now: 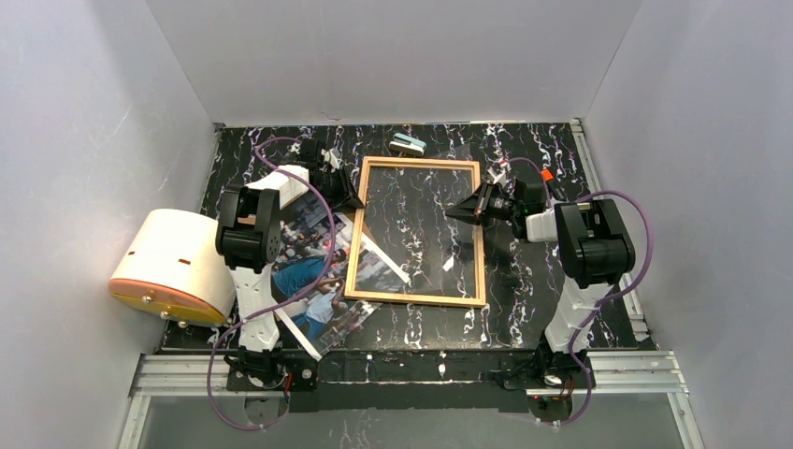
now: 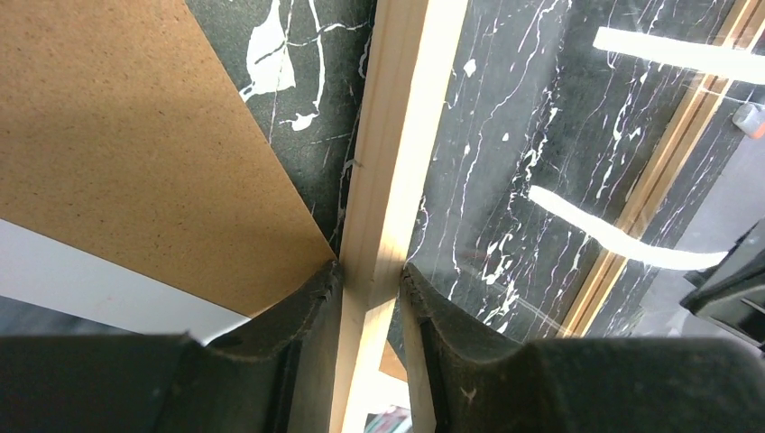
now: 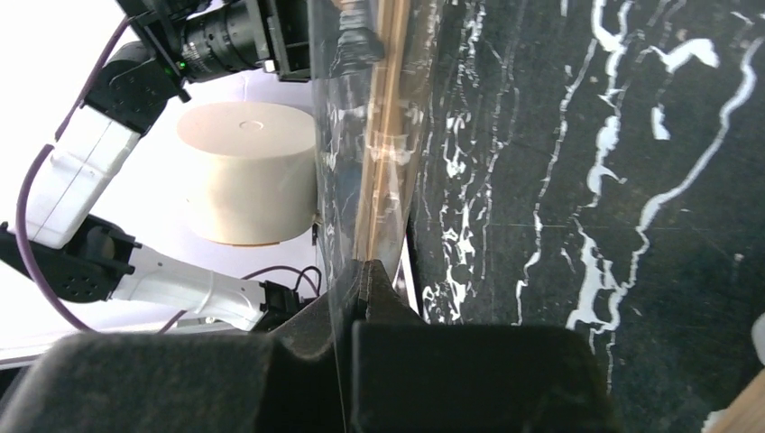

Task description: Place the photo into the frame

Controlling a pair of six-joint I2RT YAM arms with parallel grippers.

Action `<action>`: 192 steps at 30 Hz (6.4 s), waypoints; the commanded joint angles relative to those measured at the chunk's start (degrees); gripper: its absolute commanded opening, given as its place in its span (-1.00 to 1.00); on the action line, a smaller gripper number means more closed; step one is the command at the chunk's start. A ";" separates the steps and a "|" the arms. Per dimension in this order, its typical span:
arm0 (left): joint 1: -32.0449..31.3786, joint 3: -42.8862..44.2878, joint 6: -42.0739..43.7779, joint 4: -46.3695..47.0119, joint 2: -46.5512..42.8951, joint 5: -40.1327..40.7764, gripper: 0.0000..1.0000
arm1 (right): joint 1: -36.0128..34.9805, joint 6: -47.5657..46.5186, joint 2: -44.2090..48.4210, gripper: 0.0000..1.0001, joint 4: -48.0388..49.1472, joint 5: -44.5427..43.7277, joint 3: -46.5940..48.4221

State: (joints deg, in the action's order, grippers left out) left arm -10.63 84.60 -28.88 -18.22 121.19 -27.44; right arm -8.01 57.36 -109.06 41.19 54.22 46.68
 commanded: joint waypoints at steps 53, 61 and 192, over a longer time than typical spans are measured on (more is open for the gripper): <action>0.53 -0.34 0.68 -1.91 -6.15 11.39 -0.28 | -3.86 -2.36 9.56 -0.97 16.77 3.24 0.25; 0.53 -0.41 0.67 -2.00 -5.80 11.16 -0.28 | -3.90 -4.74 10.37 -0.97 14.27 3.37 1.50; 0.44 -0.26 0.32 -0.89 -1.65 2.87 -0.33 | 0.33 3.45 -5.28 -0.82 11.27 -7.00 -7.41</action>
State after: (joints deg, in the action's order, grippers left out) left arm -10.13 84.47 -28.71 -18.00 119.72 -24.03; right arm -7.27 62.74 -114.06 54.33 46.59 38.46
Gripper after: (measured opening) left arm 0.328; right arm 0.099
